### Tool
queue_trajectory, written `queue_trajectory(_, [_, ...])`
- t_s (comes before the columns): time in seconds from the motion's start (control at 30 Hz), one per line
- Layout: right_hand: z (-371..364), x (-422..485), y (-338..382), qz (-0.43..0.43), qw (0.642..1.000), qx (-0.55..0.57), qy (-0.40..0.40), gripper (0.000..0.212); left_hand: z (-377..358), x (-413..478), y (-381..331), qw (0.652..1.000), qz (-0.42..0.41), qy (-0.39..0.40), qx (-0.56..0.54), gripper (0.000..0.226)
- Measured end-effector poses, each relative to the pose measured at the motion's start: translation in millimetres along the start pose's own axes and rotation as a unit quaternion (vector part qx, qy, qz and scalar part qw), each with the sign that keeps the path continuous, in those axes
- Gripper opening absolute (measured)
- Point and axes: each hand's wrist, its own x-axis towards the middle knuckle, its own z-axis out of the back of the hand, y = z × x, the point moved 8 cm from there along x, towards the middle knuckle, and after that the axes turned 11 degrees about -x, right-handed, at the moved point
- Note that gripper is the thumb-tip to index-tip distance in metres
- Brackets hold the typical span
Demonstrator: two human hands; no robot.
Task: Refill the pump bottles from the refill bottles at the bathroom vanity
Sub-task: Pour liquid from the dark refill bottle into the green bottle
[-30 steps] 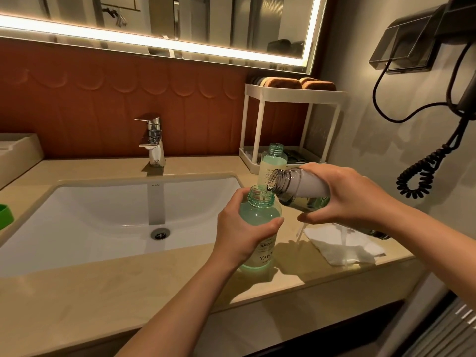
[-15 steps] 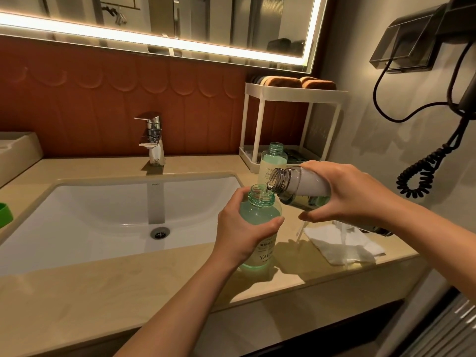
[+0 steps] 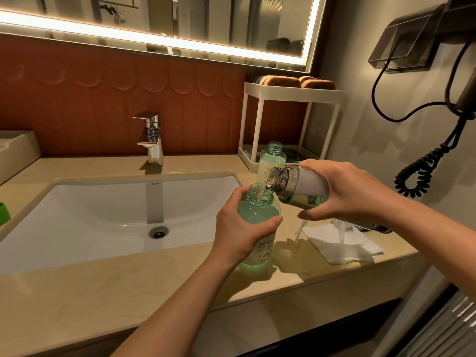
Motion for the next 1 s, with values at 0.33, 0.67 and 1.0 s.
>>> queue_trajectory(0.33, [2.1,-0.3,2.0,-0.002,1.000,-0.011,0.006,0.076,0.6,0.2,1.6,1.000,0.000,-0.001,0.001,0.066])
queue_trajectory(0.67, [3.5,1.1,2.4,0.004,1.000,-0.011,0.010,0.075,1.1,-0.3,0.4,1.000,0.003,-0.001,-0.003,0.057])
queue_trajectory(1.0, [4.2,2.2,3.2,0.004,1.000,-0.015,0.015,0.079,0.5,-0.4,0.8,1.000,0.005,0.001,0.000,0.058])
